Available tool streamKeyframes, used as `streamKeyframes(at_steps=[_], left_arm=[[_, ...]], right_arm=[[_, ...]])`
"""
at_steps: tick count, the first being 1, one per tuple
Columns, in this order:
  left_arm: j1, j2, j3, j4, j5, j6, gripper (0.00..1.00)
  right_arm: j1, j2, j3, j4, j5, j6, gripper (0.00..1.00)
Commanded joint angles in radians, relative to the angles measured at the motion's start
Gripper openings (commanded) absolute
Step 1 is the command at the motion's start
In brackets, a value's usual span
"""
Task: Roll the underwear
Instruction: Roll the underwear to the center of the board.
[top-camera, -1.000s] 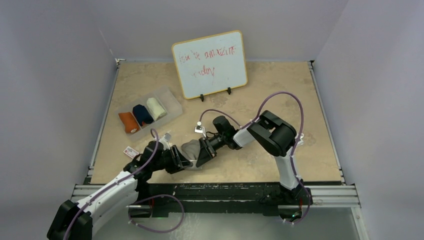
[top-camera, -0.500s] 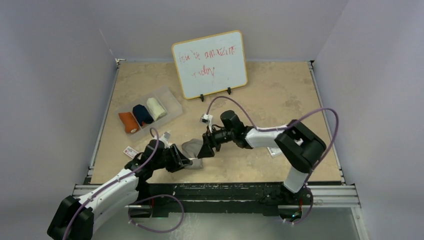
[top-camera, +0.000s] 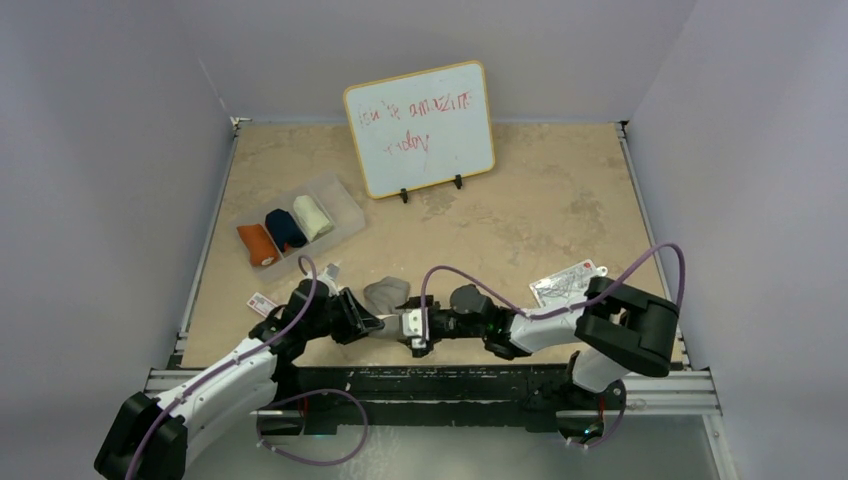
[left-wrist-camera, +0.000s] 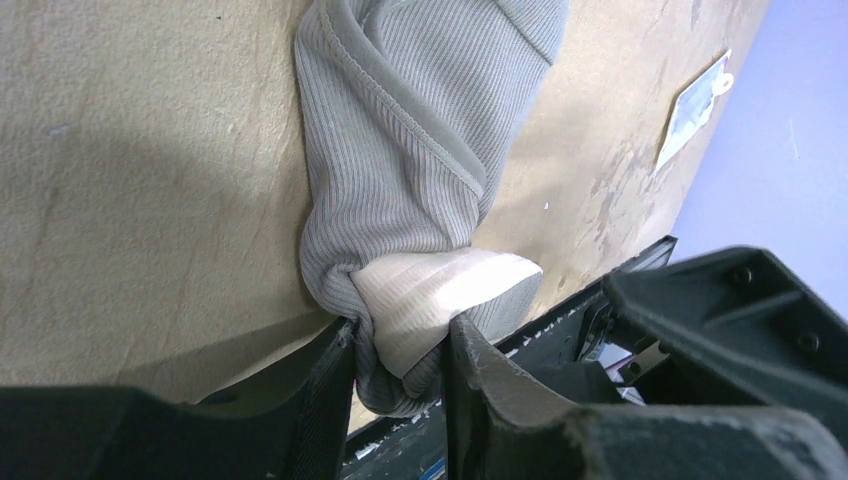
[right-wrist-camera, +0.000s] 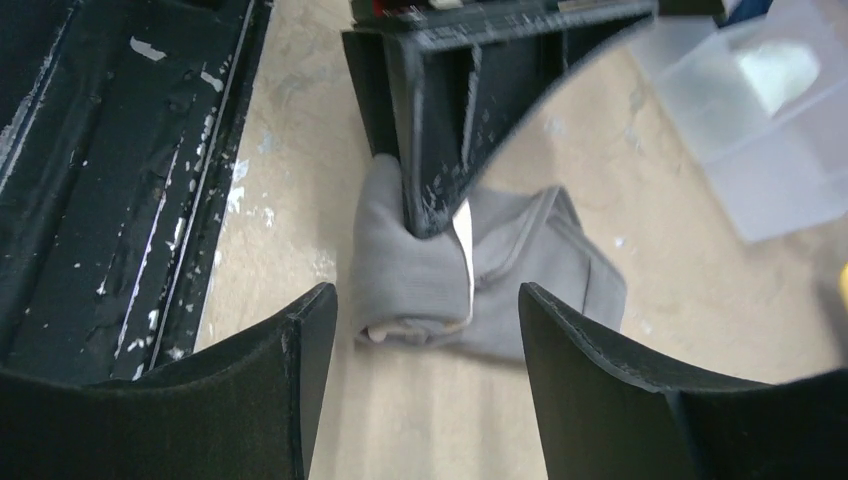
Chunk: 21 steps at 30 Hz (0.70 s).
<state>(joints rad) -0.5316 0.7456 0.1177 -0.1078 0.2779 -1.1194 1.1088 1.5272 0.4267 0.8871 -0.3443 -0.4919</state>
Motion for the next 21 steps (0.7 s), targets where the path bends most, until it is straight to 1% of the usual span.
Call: streamKeyframes(at_steps=[1,5,7,10,14,19,21], left_arm=[[0.002,0.011,-0.03,-0.073,-0.114,0.01,0.31],[0.002,0.009,-0.026,-0.083,-0.116,0.01,0.31],[0.003,0.006,-0.021,-0.093,-0.118,0.012,0.31],[0.003,-0.002,-0.021,-0.098,-0.12,0.012,0.31],[0.003,-0.008,-0.016,-0.112,-0.123,0.015,0.31],[0.002,-0.009,-0.013,-0.118,-0.128,0.015,0.31],[0.002,-0.01,-0.013,-0.119,-0.128,0.015,0.31]], right_arm=[[0.069,0.041,0.019,0.156,0.133,-0.227,0.67],[0.094,0.086,0.054,0.111,0.124,-0.258,0.61],[0.103,0.109,0.054,0.116,0.147,-0.267,0.6],[0.11,0.145,0.045,0.141,0.199,-0.284,0.55],[0.112,0.177,0.042,0.145,0.226,-0.304,0.52],[0.111,0.191,0.043,0.163,0.218,-0.298,0.4],[0.111,0.203,0.054,0.15,0.222,-0.285,0.39]])
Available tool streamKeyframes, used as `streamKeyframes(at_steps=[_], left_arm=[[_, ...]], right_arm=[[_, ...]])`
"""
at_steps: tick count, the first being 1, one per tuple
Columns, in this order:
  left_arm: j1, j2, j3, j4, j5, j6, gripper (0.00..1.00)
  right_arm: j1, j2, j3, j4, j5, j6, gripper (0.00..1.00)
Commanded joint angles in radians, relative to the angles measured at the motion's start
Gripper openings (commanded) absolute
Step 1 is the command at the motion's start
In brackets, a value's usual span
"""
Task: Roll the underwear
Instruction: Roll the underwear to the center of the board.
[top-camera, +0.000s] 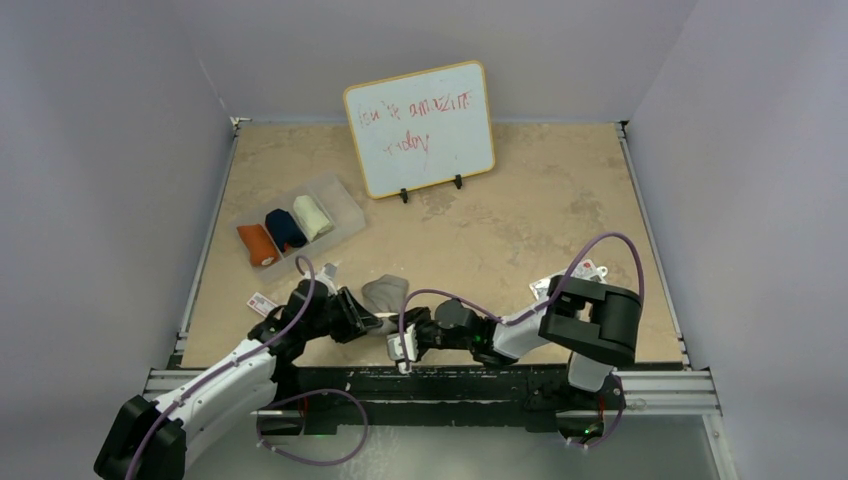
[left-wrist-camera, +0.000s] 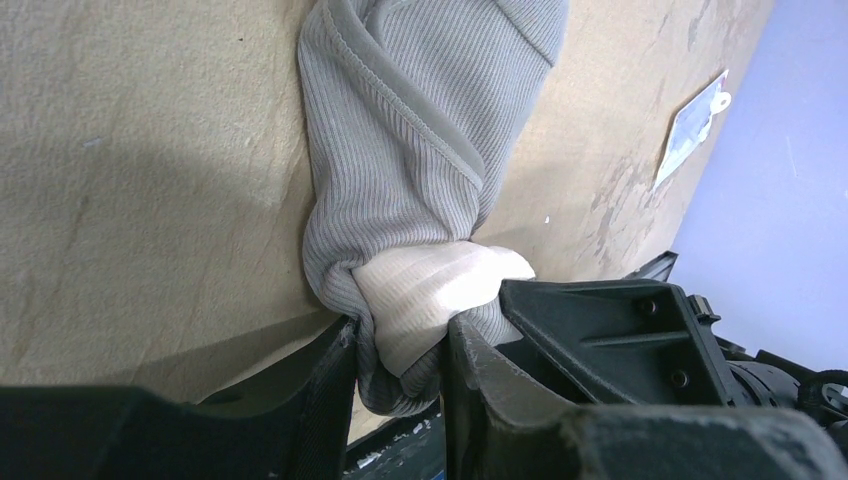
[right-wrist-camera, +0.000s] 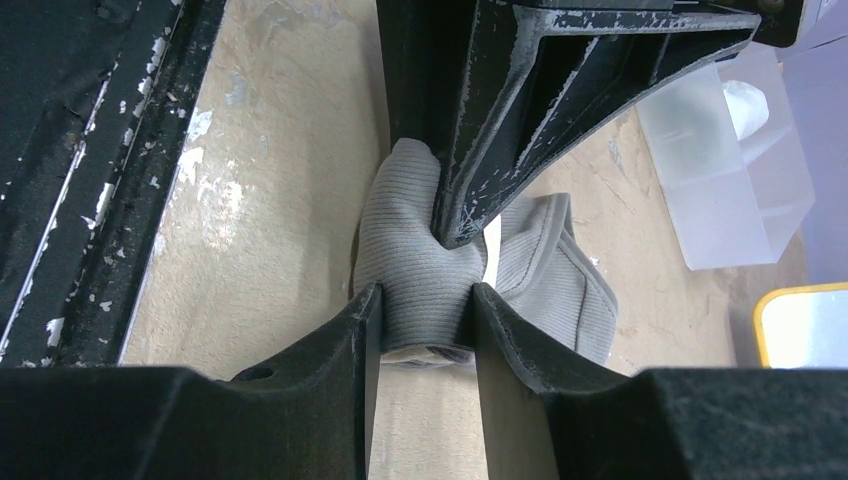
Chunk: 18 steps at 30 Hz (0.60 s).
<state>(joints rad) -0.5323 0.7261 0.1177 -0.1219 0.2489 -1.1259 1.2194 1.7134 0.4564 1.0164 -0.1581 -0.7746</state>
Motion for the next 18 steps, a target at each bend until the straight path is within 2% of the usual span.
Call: streamKeyframes(at_steps=[1,5,7,8,10,14,18], left_arm=[[0.003,0.008,-0.013,-0.106,-0.099,0.022,0.31],[0.004,-0.008,-0.012,-0.123,-0.101,0.023,0.31],[0.003,-0.015,-0.013,-0.13,-0.104,0.023,0.31],[0.003,-0.018,-0.013,-0.132,-0.105,0.023,0.31],[0.004,-0.02,-0.012,-0.137,-0.108,0.023,0.31],[0.004,-0.024,-0.005,-0.145,-0.116,0.022,0.32],[0.004,-0.046,0.01,-0.161,-0.131,0.02,0.5]], right_arm=[[0.001,0.025,0.033,0.008,0.043,0.005,0.39],[0.001,0.049,0.054,-0.027,0.069,0.025,0.44],[0.001,0.055,0.059,-0.05,0.064,0.029,0.43],[0.001,0.056,0.064,-0.064,0.062,0.033,0.38],[0.001,0.055,0.079,-0.115,0.042,0.042,0.22],[0.001,0.05,0.117,-0.22,0.014,0.072,0.0],[-0.005,0.025,0.149,-0.315,-0.022,0.148,0.0]])
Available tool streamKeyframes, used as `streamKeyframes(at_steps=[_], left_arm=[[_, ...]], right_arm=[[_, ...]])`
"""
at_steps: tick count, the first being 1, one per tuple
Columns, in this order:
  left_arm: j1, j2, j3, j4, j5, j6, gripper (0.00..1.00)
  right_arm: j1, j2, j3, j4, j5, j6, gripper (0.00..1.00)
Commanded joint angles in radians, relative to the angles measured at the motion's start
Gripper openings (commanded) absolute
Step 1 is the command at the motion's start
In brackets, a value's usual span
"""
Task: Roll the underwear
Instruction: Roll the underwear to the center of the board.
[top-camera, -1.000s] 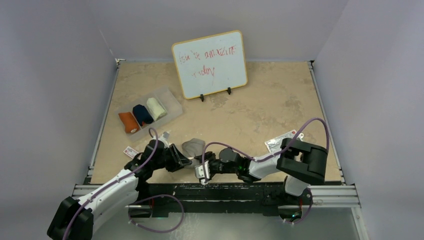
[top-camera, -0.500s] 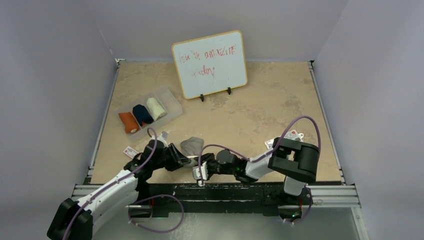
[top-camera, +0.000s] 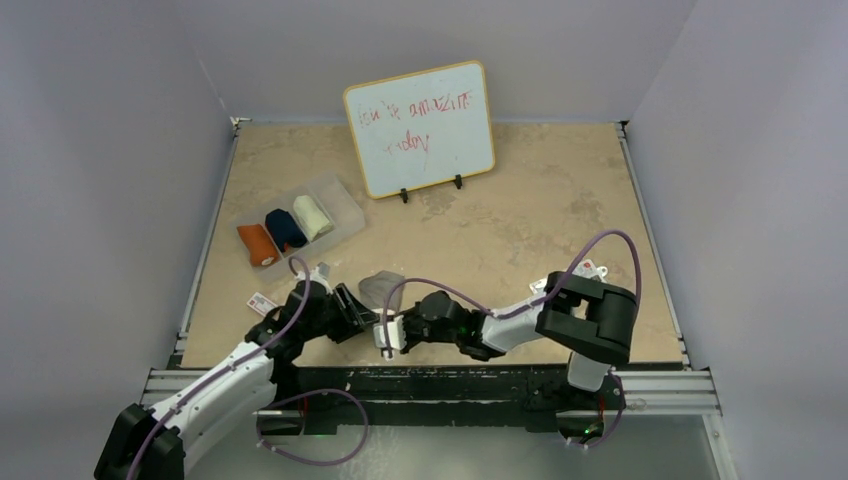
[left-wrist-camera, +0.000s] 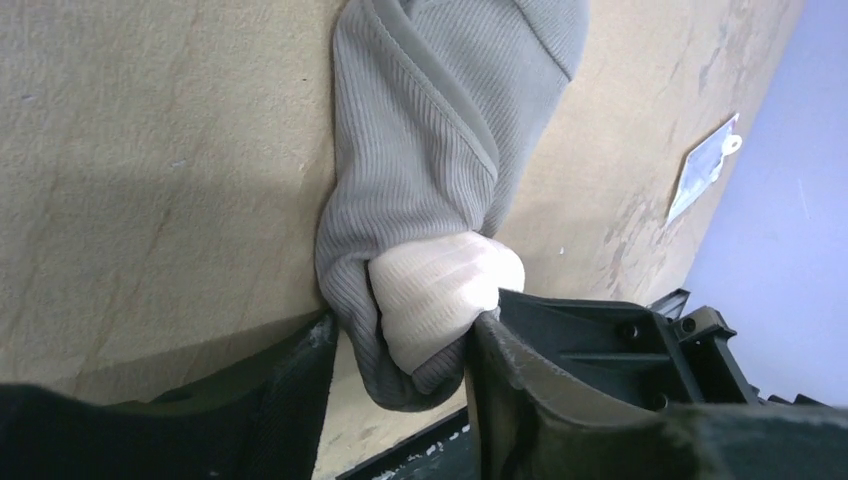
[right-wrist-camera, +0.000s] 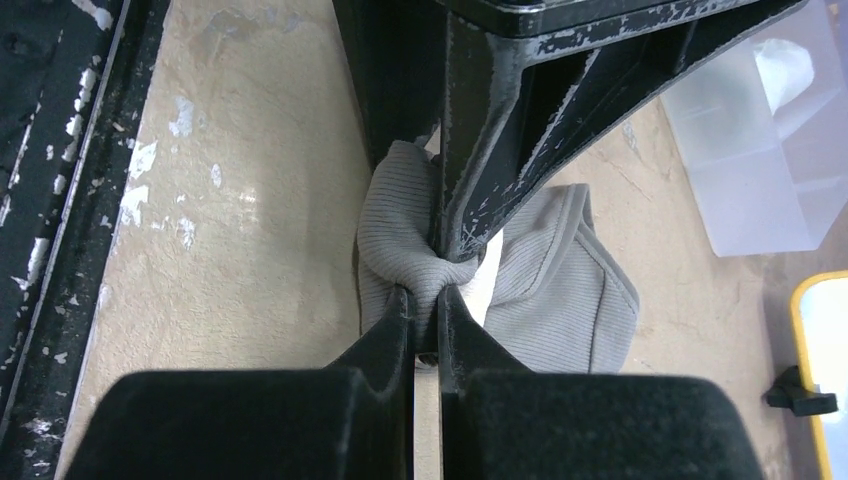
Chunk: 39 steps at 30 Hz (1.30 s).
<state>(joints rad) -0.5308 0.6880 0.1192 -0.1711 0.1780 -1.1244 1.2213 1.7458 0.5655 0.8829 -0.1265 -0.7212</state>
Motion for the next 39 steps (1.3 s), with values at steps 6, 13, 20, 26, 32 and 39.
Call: streamKeyframes(at_steps=[6,13,20,26,32,39], left_arm=[[0.002,-0.116,0.008,-0.147,-0.088,0.009,0.64],[0.003,-0.166,0.012,-0.17,-0.104,0.005,0.66],[0.002,-0.221,0.021,-0.146,-0.096,0.03,0.69],[0.002,-0.273,-0.001,-0.114,-0.042,0.065,0.71],[0.002,-0.232,-0.025,-0.035,0.024,0.097,0.71],[0.002,-0.118,-0.054,0.034,-0.028,0.015,0.65]], right_arm=[[-0.07,-0.044,0.105,-0.345,-0.238,0.297,0.0],[-0.197,0.0,0.171,-0.382,-0.53,0.533,0.0],[-0.291,0.117,0.253,-0.4,-0.74,0.685,0.0],[-0.361,0.204,0.281,-0.37,-0.84,0.805,0.0],[-0.396,0.253,0.317,-0.368,-0.9,0.877,0.04],[-0.415,0.286,0.33,-0.369,-0.909,0.918,0.05]])
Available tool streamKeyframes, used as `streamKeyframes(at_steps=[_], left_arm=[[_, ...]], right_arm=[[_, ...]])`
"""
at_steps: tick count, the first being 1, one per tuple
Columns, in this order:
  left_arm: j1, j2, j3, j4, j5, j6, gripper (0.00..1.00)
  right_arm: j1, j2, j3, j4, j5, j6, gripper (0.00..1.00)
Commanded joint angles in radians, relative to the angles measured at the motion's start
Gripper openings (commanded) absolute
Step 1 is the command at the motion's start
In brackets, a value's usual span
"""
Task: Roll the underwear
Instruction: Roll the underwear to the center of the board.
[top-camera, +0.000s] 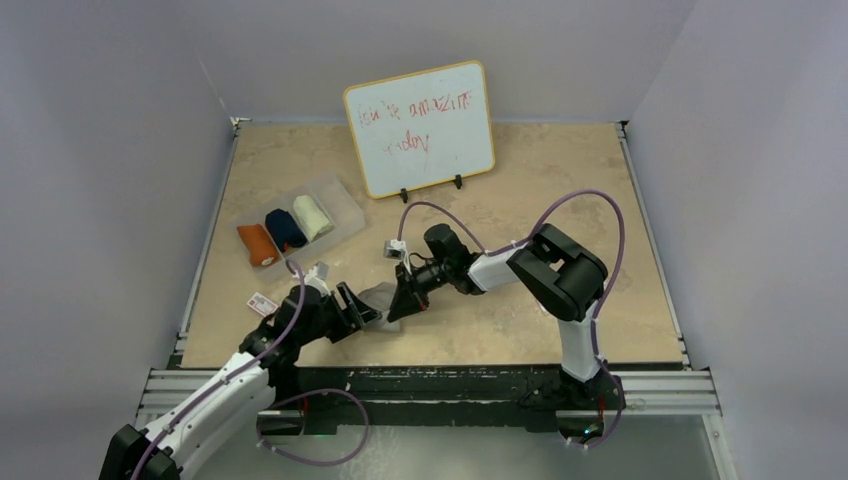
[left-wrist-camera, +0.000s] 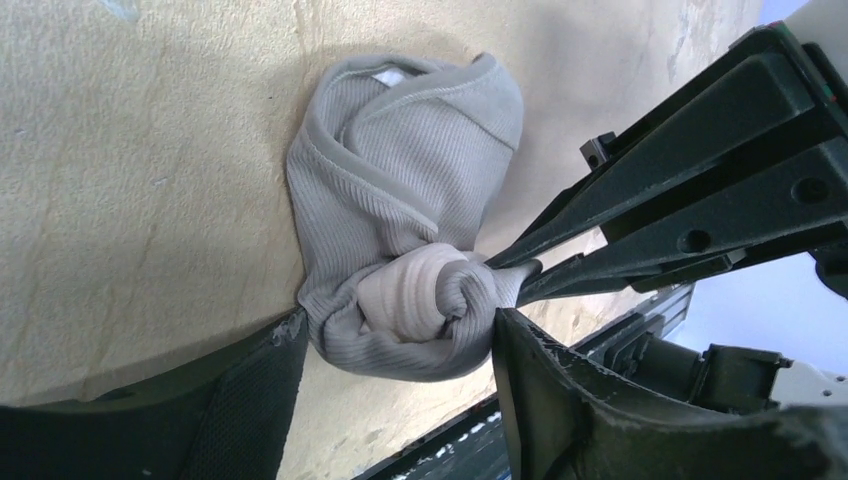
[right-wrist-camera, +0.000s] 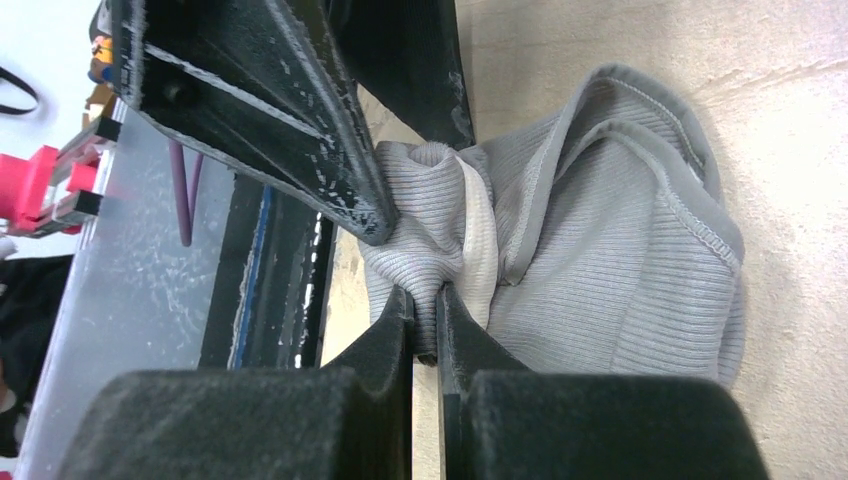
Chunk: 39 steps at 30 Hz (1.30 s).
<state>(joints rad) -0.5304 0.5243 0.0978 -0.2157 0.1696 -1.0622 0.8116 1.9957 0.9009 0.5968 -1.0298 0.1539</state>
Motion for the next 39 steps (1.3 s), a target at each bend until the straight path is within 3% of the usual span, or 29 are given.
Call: streamKeyframes(at_steps=[1,7,10,13,20,24,27,33,39], left_arm=[[0.001,0.063,-0.043,0.081,-0.032,-0.069,0.63],[0.001,0.151,-0.058,0.116,-0.072,-0.122,0.46],[0.001,0.223,-0.036,0.098,-0.085,-0.113,0.38],[0.0,0.272,-0.024,0.087,-0.091,-0.11,0.35],[0.001,0.281,-0.012,0.074,-0.091,-0.094,0.35],[0.001,0.301,0.004,0.069,-0.086,-0.089,0.36],[0.0,0.316,0.012,0.079,-0.078,-0.088,0.35],[0.001,0.342,0.04,0.065,-0.071,-0.084,0.34],[0.0,0.362,0.048,0.064,-0.063,-0.079,0.34]], right_arm=[[-0.01,0.041,-0.003,-0.083,-0.006,0.047,0.05],[-0.014,0.036,-0.008,-0.081,0.008,0.052,0.09],[-0.014,0.015,-0.013,-0.088,0.039,0.049,0.24],[-0.014,-0.028,-0.029,-0.089,0.084,0.044,0.38],[-0.014,-0.219,-0.125,-0.055,0.252,-0.066,0.53],[-0.009,-0.344,-0.218,0.037,0.362,-0.189,0.7],[0.034,-0.411,-0.261,0.06,0.447,-0.326,0.72],[0.262,-0.455,-0.31,0.089,0.76,-0.689,0.72],[0.358,-0.4,-0.315,0.147,0.863,-0.827,0.59]])
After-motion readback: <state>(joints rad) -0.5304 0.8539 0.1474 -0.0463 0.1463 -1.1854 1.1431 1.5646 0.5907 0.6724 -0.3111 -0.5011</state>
